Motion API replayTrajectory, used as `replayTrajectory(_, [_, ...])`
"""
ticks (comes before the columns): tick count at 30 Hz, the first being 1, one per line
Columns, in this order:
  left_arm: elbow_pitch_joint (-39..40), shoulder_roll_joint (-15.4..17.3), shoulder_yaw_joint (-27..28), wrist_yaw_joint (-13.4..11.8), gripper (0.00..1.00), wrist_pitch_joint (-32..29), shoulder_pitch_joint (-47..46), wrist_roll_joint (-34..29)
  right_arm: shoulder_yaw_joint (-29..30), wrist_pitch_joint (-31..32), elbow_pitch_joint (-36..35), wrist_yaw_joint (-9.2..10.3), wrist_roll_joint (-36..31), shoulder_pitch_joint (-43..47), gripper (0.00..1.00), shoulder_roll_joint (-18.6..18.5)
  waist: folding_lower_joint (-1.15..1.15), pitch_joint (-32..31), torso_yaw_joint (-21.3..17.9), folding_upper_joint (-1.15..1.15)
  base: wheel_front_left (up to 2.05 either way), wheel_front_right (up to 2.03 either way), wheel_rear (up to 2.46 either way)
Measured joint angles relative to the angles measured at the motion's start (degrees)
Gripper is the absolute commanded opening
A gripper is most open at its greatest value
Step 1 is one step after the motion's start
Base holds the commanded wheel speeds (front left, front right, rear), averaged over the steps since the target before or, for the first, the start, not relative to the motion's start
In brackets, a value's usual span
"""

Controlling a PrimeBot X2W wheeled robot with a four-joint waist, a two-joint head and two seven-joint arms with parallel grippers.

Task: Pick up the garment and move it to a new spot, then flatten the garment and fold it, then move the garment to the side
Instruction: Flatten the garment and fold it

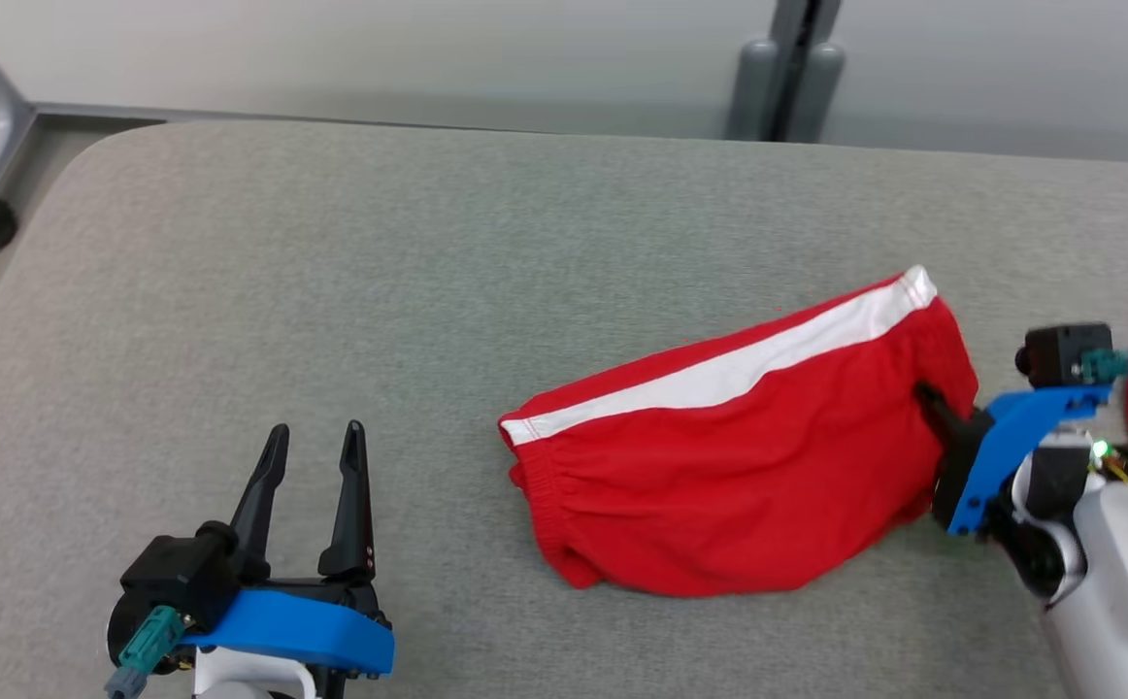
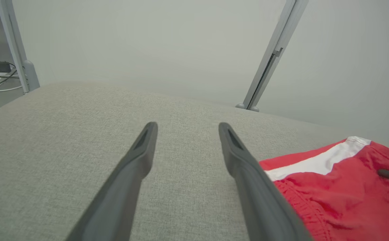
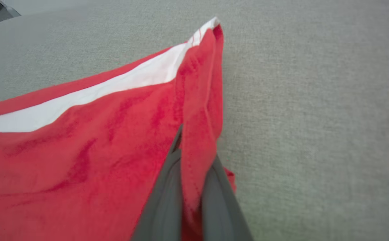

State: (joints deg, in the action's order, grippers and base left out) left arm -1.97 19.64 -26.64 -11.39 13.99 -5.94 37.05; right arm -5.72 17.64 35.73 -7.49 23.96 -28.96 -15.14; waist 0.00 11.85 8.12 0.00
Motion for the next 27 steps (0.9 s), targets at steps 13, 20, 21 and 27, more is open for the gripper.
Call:
replayTrajectory(13, [-0.65,0.33,-0.83,-0.51,1.00,0.21,0.54,-1.45,7.83,-6.13,-13.51,0.00,-1.78,16.12,0.00,8.01,0.00,-2.50,-9.70,0.00,0.00,0.00,0.00])
replayTrajectory(20, [-1.03,0.25,-1.92,-0.64,1.00,-0.26,0.54,-1.91,9.94,-5.82,-17.07,0.00,-4.11,17.77,0.00,10.50,0.00,-3.80,-9.93,0.00,0.00,0.00,0.00])
replayTrajectory(21, [-1.12,0.20,-2.00,-0.64,1.00,-0.27,0.54,-1.91,9.74,-5.63,-17.36,0.00,-4.66,17.74,0.00,10.68,0.00,-3.94,-9.58,0.00,0.00,0.00,0.00])
replayTrajectory(27, [-1.68,-0.30,-2.16,-0.68,1.00,-0.22,0.63,-1.82,3.96,-4.57,-18.93,0.00,-5.45,14.57,0.00,11.66,0.00,-4.77,-6.70,0.00,0.00,0.00,0.00])
